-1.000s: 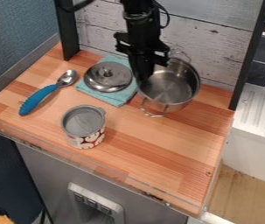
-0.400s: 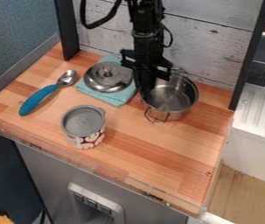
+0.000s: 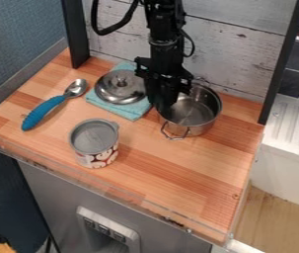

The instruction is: Move the silver bowl to the upper side of the table

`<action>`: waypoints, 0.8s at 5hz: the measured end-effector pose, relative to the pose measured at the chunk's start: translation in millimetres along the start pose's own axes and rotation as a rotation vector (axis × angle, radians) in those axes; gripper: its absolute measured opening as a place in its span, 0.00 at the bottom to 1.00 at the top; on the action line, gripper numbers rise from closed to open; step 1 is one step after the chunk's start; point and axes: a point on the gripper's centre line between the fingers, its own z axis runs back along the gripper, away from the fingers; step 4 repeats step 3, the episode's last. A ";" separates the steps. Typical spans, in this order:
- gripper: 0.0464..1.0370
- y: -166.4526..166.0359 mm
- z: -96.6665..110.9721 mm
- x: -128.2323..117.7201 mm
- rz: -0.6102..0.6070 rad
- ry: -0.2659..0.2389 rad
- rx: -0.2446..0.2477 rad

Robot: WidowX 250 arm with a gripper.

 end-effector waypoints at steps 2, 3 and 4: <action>0.97 6.2 53.4 -0.4 0.032 -0.101 0.029; 0.97 10.6 60.9 -3.5 0.046 -0.098 0.048; 0.97 10.6 60.9 -3.5 0.046 -0.098 0.048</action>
